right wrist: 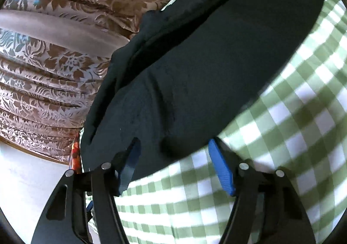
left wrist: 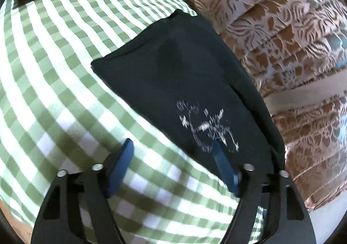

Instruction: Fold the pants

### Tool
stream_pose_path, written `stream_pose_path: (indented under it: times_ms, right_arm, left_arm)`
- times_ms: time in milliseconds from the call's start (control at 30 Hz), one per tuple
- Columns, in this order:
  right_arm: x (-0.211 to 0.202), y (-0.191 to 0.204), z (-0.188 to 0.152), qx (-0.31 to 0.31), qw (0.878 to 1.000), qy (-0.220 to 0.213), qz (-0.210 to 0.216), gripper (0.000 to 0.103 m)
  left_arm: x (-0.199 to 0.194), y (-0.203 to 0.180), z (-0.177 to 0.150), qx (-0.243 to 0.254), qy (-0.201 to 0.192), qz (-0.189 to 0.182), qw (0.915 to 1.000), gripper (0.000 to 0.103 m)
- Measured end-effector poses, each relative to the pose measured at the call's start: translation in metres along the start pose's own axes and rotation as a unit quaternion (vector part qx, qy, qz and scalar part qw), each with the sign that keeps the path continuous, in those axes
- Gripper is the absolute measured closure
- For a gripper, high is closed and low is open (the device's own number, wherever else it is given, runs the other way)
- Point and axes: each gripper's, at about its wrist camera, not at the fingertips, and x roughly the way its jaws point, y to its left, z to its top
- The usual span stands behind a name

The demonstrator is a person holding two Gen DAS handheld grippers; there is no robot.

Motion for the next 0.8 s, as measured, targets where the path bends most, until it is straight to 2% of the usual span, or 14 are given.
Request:
stream_pose_path:
  times_ms: [67,133,200,267,300,333,400,567,700,767,800]
  right_arm:
    - [0.006,0.0,0.004,0.003,1.0,-0.002,0.0,0.039]
    - [0.011,0.0,0.01,0.004,1.0,-0.005,-0.009,0.048]
    - [0.017,-0.001,0.015,0.003,1.0,-0.006,-0.026,0.066]
    - [0.018,-0.003,0.019,-0.005,0.999,-0.004,-0.035,0.078]
    - [0.018,-0.004,0.019,-0.008,0.999,-0.003,-0.038,0.084]
    - [0.016,-0.006,0.019,-0.013,0.999,-0.002,-0.042,0.088]
    - [0.011,-0.005,0.017,-0.022,0.999,-0.004,-0.046,0.095]
    - [-0.017,0.004,-0.003,-0.075,0.996,0.001,-0.045,0.096]
    - [-0.038,-0.003,-0.03,-0.087,0.995,0.021,-0.039,0.096]
    - [-0.047,-0.009,-0.045,-0.085,0.995,0.036,-0.023,0.093]
    - [-0.052,-0.01,-0.048,-0.085,0.996,0.036,-0.02,0.084]
  left_arm:
    - [0.004,0.002,0.008,-0.01,0.0,-0.009,0.9999,0.033]
    - [0.009,0.001,0.015,-0.011,-0.01,-0.014,0.9998,0.033]
    - [0.015,-0.001,0.02,-0.018,-0.022,-0.004,0.9996,0.036]
    - [0.021,-0.004,0.025,-0.011,-0.022,0.0,0.9997,0.065]
    - [0.023,-0.005,0.028,-0.006,-0.027,0.015,0.9995,0.075]
    - [0.024,-0.004,0.028,-0.003,-0.03,0.022,0.9993,0.095]
    - [0.024,0.001,0.028,-0.008,-0.029,0.021,0.9993,0.097]
    - [0.0,0.0,0.015,0.03,-0.04,0.027,0.9984,0.098]
    - [-0.028,0.006,-0.001,0.045,-0.04,0.037,0.9975,0.098]
    - [-0.032,0.017,-0.006,0.045,-0.034,0.05,0.9972,0.098]
    - [-0.031,0.025,-0.007,0.037,-0.027,0.056,0.9974,0.098]
